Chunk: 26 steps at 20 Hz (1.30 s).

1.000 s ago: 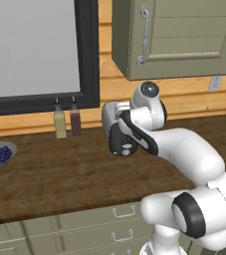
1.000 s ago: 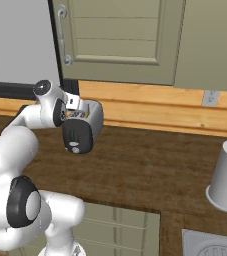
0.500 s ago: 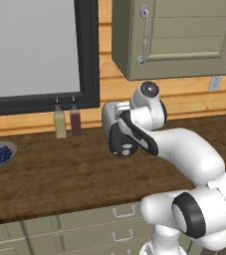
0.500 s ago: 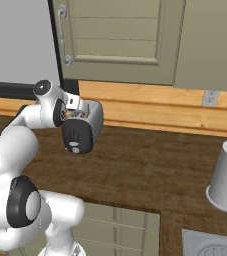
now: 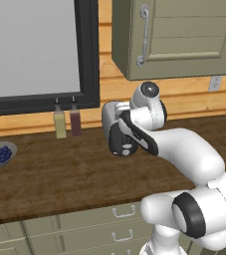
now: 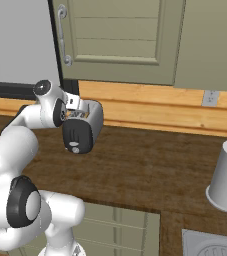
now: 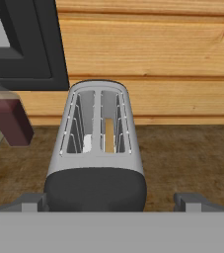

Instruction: Start the toaster. Once the lever pops up, take the bread to the plate on the dining counter.

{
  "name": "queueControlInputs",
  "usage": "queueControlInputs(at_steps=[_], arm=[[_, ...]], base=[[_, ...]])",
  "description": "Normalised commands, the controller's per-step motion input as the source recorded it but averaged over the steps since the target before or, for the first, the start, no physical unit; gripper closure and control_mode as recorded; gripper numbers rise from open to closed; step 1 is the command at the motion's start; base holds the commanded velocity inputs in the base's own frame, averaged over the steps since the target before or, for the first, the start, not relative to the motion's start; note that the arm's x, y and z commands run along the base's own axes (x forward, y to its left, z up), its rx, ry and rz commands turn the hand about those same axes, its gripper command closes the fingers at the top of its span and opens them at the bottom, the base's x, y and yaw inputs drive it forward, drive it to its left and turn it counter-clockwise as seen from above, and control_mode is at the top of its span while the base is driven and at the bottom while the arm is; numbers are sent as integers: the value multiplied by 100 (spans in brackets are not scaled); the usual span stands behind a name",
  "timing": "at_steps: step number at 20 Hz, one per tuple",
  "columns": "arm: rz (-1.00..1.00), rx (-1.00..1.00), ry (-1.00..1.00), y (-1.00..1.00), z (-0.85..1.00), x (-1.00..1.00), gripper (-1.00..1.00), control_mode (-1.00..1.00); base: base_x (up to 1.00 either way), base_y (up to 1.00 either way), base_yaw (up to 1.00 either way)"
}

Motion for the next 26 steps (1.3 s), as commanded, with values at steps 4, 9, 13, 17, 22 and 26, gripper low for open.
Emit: queueControlInputs(at_steps=[4, 9, 13, 17, 22, 26], arm=[[0, 0, 0, 0, 0, 0, -100, -100], [0, 0, 0, 0, 0, 0, -100, -100], [0, 0, 0, 0, 0, 0, -100, -100], [0, 0, 0, 0, 0, 0, -100, -100], [0, 0, 0, 0, 0, 0, -100, -100], [0, 0, 0, 0, 0, 0, -100, -100]], base=[[0, 0, 0], [0, 0, 0], [0, 0, 0], [0, 0, 0], [0, 0, 0], [0, 0, 0]])
